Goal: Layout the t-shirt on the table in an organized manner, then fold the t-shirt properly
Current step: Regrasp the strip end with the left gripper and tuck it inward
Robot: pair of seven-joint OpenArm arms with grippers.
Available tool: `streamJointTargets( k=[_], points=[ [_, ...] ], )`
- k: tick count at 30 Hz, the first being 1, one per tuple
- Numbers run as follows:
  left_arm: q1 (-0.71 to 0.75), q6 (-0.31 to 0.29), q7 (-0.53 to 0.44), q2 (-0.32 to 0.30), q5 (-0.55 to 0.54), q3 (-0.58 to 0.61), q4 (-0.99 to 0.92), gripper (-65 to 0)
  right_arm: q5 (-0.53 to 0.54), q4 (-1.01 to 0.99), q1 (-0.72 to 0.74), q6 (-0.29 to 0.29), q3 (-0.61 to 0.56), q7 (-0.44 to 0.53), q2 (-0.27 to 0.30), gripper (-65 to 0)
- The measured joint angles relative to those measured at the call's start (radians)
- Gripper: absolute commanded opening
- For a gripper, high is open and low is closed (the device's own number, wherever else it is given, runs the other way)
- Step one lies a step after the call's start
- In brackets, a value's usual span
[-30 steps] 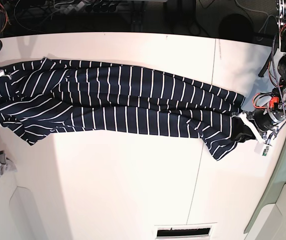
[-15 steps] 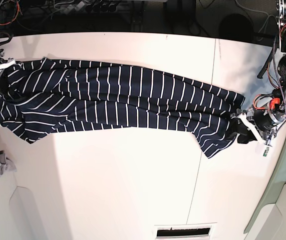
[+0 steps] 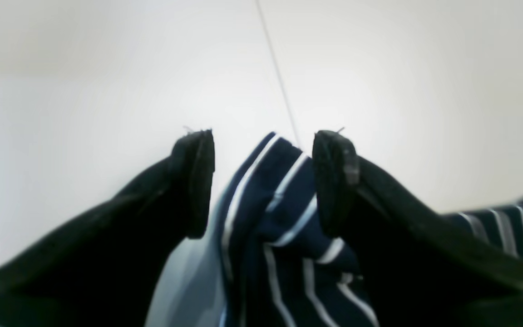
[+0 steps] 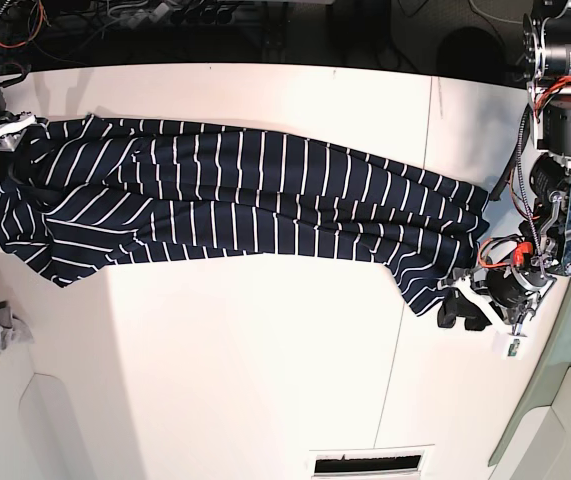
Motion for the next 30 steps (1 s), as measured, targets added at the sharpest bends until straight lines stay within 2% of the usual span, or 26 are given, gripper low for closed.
streamJointTargets(
  k=[3, 5, 8, 14, 19, 23, 26, 28, 29, 30],
  points=[
    [-0.048, 0.025, -0.069, 0.004, 0.051, 0.0, -0.148, -28.4, 0.002, 0.0, -0.003, -0.001, 0.0, -0.036, -0.006, -40.6],
    [-0.082, 0.048, -0.081, 0.008, 0.08, -0.002, -0.233, -28.4, 0.002, -0.001, -0.003, -0.002, 0.0, -0.045, -0.007, -40.6],
    [-0.121, 0.04, -0.084, 0.016, 0.084, -0.001, -0.3, -28.4, 0.002, -0.001, -0.003, -0.002, 0.0, -0.045, -0.005, -40.6],
    [-0.132, 0.039, -0.098, 0.026, 0.121, 0.002, -0.318, -28.4, 0.028, -0.001, -0.006, -0.002, 0.0, -0.053, -0.005, -40.6],
    [-0.125, 0.04, -0.095, 0.065, 0.161, 0.006, -0.327, -28.4, 0.028, -0.001, -0.006, -0.002, 0.0, -0.058, -0.005, -40.6],
    [-0.128, 0.044, -0.11, 0.098, 0.18, 0.087, -0.327, -28.4, 0.028, -0.001, -0.006, -0.002, 0.0, -0.06, -0.005, -40.6],
    [-0.134, 0.083, -0.117, 0.101, 0.182, 0.144, -0.325, -28.4, 0.028, -0.001, -0.006, -0.002, 0.0, -0.064, -0.005, -40.6],
    [-0.135, 0.085, -0.121, 0.1, 0.196, 0.16, -0.324, -28.5, 0.028, -0.001, -0.006, -0.002, 0.0, -0.063, -0.005, -40.6],
    [-0.135, 0.085, -0.121, 0.1, 0.198, 0.164, -0.324, -29.6, 0.028, -0.001, -0.007, -0.002, 0.0, -0.063, -0.005, -40.6],
    [-0.135, 0.084, -0.121, 0.1, 0.201, 0.167, -0.324, -33.4, 0.028, -0.001, -0.009, -0.002, 0.0, -0.063, -0.005, -40.6]
  ],
)
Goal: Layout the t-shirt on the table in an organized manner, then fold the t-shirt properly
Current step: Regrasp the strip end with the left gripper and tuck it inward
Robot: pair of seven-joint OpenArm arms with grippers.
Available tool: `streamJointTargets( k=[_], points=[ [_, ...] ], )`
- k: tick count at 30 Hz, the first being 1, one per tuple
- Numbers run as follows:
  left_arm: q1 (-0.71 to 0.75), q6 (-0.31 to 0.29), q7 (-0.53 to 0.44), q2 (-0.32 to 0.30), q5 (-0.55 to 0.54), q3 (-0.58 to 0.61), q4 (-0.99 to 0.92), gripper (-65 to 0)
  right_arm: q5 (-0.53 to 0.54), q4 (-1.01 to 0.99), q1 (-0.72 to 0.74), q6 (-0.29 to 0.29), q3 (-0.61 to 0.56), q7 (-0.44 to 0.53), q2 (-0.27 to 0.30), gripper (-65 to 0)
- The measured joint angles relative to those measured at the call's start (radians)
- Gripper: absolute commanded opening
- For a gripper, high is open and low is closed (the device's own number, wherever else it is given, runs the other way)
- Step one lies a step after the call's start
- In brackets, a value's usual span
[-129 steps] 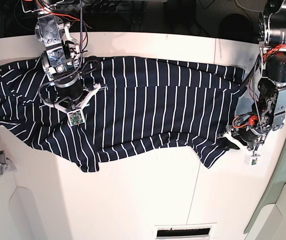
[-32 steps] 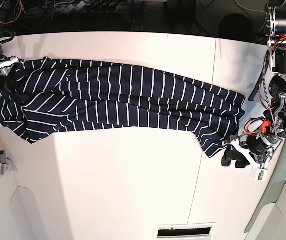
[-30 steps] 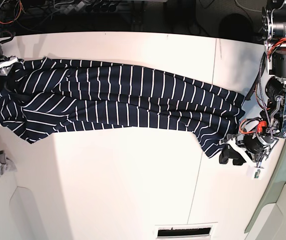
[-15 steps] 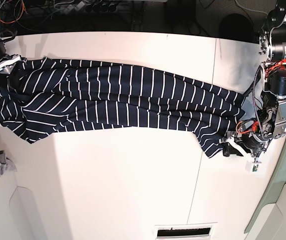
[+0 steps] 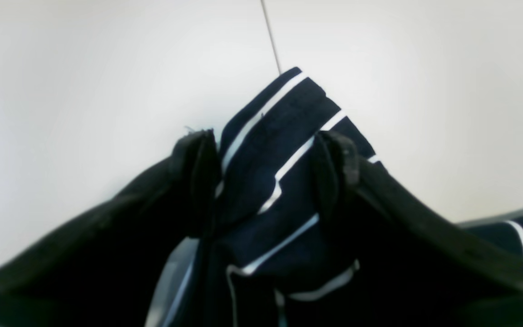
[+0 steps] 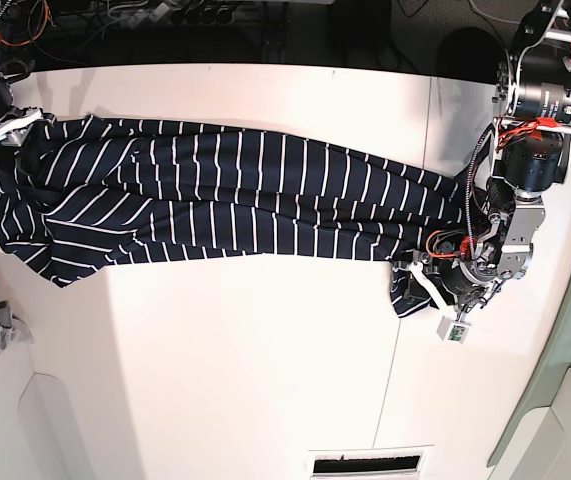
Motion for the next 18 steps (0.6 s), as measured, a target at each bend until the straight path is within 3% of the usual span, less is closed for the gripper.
streamJointTargets(
  k=[4, 7, 12, 15, 18],
  points=[
    [0.0, 0.001, 0.001, 0.0, 0.016, 0.0, 0.0, -64.2, 0.0, 0.0, 0.0, 0.0, 0.0, 0.0, 0.0, -40.6],
    [0.0, -0.015, -0.018, 0.0, 0.019, 0.0, 0.001, -65.0, 0.0, 0.0, 0.0, 0.0, 0.0, 0.0, 0.0, -40.6],
    [0.02, -0.161, -0.027, -0.042, 0.011, 0.004, 0.102, -65.0, 0.017, 0.0, 0.0, 0.0, 0.0, 0.0, 0.0, -40.6],
    [0.033, -0.221, 0.002, -0.094, -0.088, 0.004, 0.236, -65.0, 0.019, 0.0, 0.0, 0.0, 0.0, 0.0, 0.0, -40.6],
    [0.079, -0.253, 0.112, -0.148, -0.202, 0.004, 0.382, -65.0, 0.019, 0.0, 0.0, 0.0, 0.0, 0.0, 0.0, -40.6]
  ],
)
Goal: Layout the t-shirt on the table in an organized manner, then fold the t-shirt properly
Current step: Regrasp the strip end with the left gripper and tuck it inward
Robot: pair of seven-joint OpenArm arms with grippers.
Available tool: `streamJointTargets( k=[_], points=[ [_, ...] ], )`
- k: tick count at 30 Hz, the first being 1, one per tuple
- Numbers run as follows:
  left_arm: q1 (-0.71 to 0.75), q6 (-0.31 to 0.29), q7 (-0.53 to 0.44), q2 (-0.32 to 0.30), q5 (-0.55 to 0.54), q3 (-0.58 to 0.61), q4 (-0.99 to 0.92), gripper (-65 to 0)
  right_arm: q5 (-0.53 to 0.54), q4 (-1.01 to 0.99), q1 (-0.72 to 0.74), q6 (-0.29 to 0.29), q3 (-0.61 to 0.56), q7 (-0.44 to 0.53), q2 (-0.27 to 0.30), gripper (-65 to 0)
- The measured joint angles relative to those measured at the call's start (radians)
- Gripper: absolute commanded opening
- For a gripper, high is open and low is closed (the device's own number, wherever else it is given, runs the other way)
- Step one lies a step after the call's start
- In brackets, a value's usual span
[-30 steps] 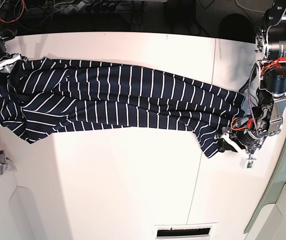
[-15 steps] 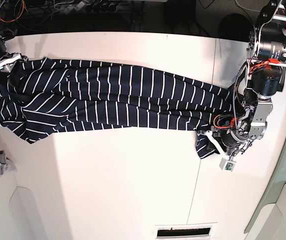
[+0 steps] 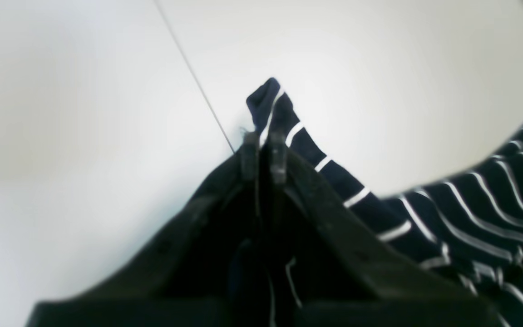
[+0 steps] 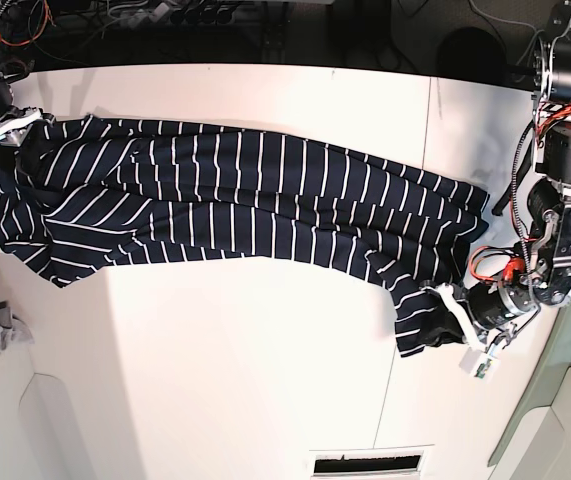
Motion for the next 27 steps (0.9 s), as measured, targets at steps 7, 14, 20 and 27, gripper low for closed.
streamJointTargets(
  k=[7, 14, 20, 27],
  points=[
    [0.218, -0.002, 0.085, -0.13, -0.114, 0.0, 0.377, -65.0, 0.0, 0.0, -0.001, -0.001, 0.0, 0.0, 0.0, -40.6],
    [0.383, 0.097, 0.139, -0.133, -0.093, 0.005, 0.504, -65.0, 0.001, 0.0, 0.0, 0.0, 0.0, 0.001, 0.0, -40.6],
    [0.414, 0.186, 0.136, -0.106, 0.042, 0.001, 0.478, -54.2, 0.015, 0.0, 0.014, 0.0, 0.0, 0.0, -0.002, -40.6],
    [0.414, 0.187, 0.133, -0.101, 0.05, 0.002, 0.422, -42.0, 0.072, 0.023, 0.022, 0.006, 0.008, -0.009, -0.001, -40.6]
  ],
)
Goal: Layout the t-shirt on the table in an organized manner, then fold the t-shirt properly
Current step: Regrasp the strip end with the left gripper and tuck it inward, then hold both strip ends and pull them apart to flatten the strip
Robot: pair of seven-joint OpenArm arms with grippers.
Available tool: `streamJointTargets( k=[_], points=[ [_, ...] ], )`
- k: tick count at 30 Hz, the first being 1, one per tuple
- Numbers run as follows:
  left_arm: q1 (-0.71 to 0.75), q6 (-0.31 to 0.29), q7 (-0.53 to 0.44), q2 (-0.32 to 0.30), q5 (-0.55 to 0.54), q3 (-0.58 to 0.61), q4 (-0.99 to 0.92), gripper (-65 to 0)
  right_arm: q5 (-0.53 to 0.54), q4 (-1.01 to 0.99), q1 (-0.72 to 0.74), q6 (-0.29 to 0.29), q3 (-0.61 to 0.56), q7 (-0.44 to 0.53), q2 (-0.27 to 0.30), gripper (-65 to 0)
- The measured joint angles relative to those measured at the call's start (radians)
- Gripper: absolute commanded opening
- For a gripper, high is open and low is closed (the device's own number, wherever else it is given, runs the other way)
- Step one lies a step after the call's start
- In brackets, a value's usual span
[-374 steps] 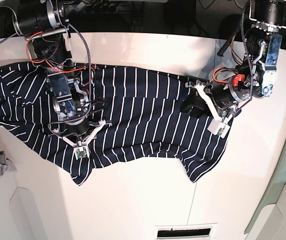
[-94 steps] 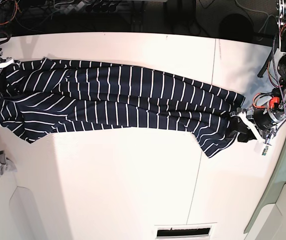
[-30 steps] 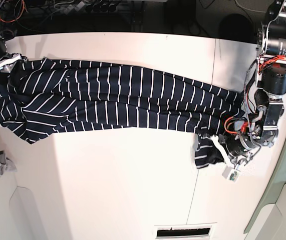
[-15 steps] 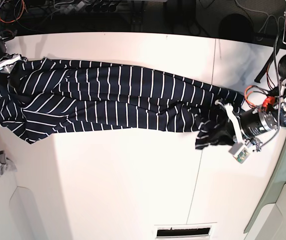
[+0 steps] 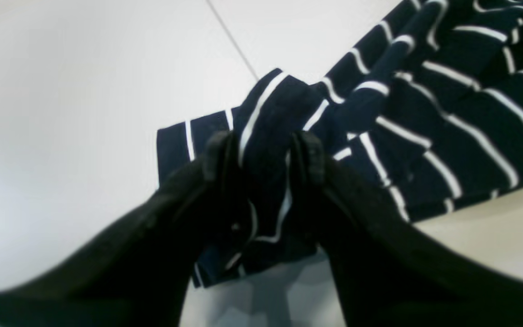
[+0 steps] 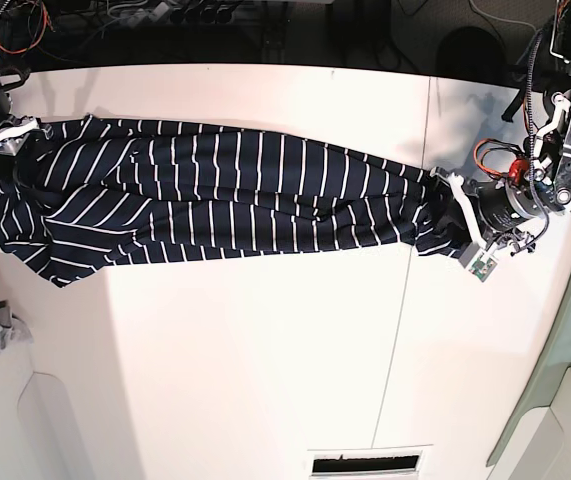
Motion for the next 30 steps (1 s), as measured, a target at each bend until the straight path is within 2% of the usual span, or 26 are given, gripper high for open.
streamJointTargets(
  k=[2, 5, 6, 9, 10, 14, 15, 17, 21, 24, 28, 30],
  points=[
    [0.0, 0.0, -0.026, 0.0, 0.0, 0.0, 0.0, -42.0, 0.055, 0.034, 0.0, 0.057, 0.01, 0.002, 0.0, -40.6],
    [0.0, 0.0, -0.047, 0.001, -0.002, 0.0, 0.0, -42.0, 0.069, 0.083, 0.012, 0.072, 0.01, 0.006, 0.002, -40.1],
    [0.0, 0.0, -0.047, 0.001, -0.002, 0.0, 0.0, -42.0, 0.054, 0.088, 0.02, 0.072, 0.011, 0.006, 0.002, -37.3],
    [0.0, 0.0, -0.046, 0.0, 0.0, 0.0, 0.0, -42.0, 0.0, 0.077, 0.066, 0.073, 0.011, 0.0, 0.001, -21.8],
    [0.0, 0.0, -0.047, 0.0, 0.0, 0.0, 0.0, -42.0, -0.019, 0.072, 0.083, 0.074, 0.008, 0.002, 0.002, -19.7],
    [0.0, 0.0, -0.046, 0.0, -0.002, 0.0, 0.0, -42.0, -0.124, 0.042, 0.121, 0.076, -0.033, -0.002, 0.053, -19.9],
    [0.0, 0.0, -0.046, 0.0, -0.001, 0.0, 0.0, -42.0, -0.133, 0.037, 0.121, 0.079, -0.045, -0.001, 0.075, -19.9],
    [0.0, -0.001, -0.045, 0.0, -0.002, 0.0, 0.0, -42.0, -0.151, 0.029, 0.117, 0.124, -0.076, -0.007, 0.126, -19.9],
    [0.0, 0.0, -0.046, 0.001, -0.006, 0.0, 0.0, -42.0, -0.235, 0.029, 0.118, 0.125, -0.168, -0.021, 0.21, -19.9],
    [0.0, 0.0, -0.046, 0.0, -0.006, 0.0, 0.0, -42.0, -0.251, -0.001, 0.12, 0.124, -0.236, -0.008, 0.235, -19.9],
    [-0.001, 0.0, -0.046, 0.001, -0.006, 0.0, 0.0, -42.0, -0.301, -0.105, 0.166, 0.118, -0.336, -0.005, 0.237, -19.9],
    [0.0, 0.0, -0.046, 0.006, -0.003, 0.0, 0.0, -42.0, -0.301, -0.173, 0.196, 0.1, -0.37, 0.032, 0.237, -20.6]
  ],
)
